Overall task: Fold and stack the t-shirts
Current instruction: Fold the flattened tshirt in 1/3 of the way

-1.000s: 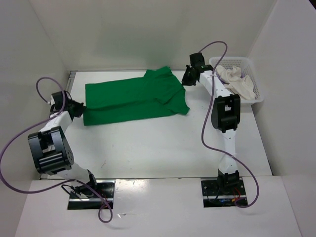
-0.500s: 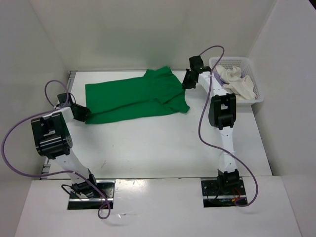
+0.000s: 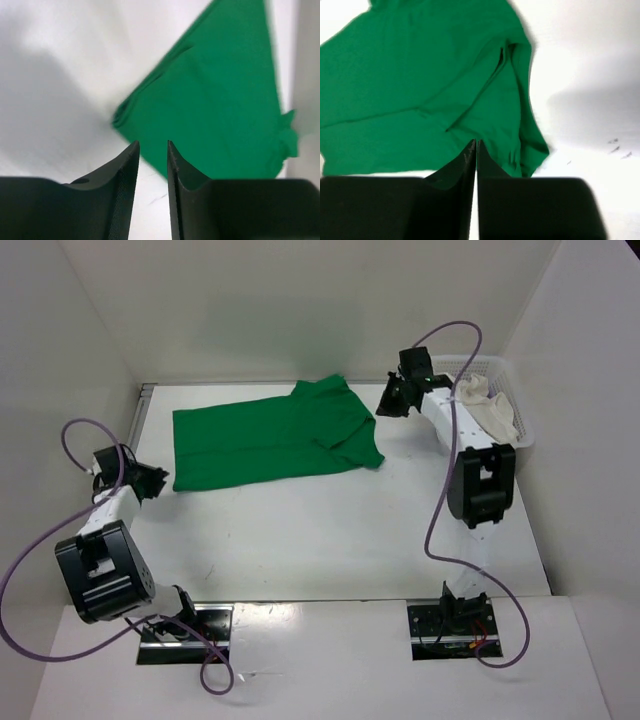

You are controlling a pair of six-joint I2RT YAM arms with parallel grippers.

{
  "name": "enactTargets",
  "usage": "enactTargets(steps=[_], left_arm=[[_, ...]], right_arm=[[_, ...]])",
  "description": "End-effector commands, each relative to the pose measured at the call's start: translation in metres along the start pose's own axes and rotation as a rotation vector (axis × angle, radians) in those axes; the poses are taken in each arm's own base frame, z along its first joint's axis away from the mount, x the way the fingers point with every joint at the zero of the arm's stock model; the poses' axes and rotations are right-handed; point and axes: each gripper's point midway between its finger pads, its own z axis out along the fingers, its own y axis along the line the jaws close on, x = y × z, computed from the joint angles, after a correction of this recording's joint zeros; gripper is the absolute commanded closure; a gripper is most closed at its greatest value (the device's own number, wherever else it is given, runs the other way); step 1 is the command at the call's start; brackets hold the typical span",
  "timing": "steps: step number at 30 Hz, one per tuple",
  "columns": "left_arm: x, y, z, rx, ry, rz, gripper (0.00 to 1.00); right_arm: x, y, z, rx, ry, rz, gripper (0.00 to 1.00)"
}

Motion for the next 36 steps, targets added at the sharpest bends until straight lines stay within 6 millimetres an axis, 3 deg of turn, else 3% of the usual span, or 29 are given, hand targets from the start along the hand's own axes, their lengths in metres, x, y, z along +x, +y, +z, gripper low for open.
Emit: enactTargets(steps=[1,3,5,6,7,8,13,25,34,35,36], left_arm=[[0.033,0.037,0.014,-0.090,0.101,-0.031,0.65],[0.037,0.036,0.019,-0.076,0.123,-0.033,0.63],[0.043,0.036,0.026,-0.068,0.160,-0.039,0.54],[0.041,0.032,0.029,-0.057,0.162,-0.038,0.52],[0.046,0.037,0.034,-0.071,0.185,-0.043,0.52],[0.046,0.038,0.036,-0.070,0.184,-0.043,0.51],[0.046,0.041,0.049,-0.077,0.190,-0.045,0.60],[0.044,0.038,0.064,-0.066,0.192,-0.053,0.85],[0.039,0.028,0.068,-0.040,0.194,-0.060,0.98],[0.041,0.030,0.070,-0.047,0.200,-0.062,0.98],[0.041,0.030,0.070,-0.047,0.200,-0.062,0.99]], right_arm=[[0.006,0.006,-0.035,-0.053,-0.061,-0.024,0.97],[0.023,-0.006,-0.035,-0.023,-0.033,-0.028,0.97],[0.049,-0.025,-0.026,0.013,0.010,-0.032,0.92],[0.059,-0.032,-0.023,0.027,0.036,-0.042,0.87],[0.074,-0.041,-0.019,0.044,0.070,-0.050,0.75],[0.081,-0.044,-0.013,0.042,0.088,-0.048,0.71],[0.110,-0.061,-0.003,0.062,0.150,-0.062,0.60],[0.124,-0.058,0.032,0.010,0.215,-0.039,0.62],[0.121,-0.041,0.047,-0.076,0.216,0.013,0.66],[0.120,-0.041,0.049,-0.076,0.216,0.013,0.67],[0.118,-0.039,0.050,-0.079,0.208,0.024,0.78]])
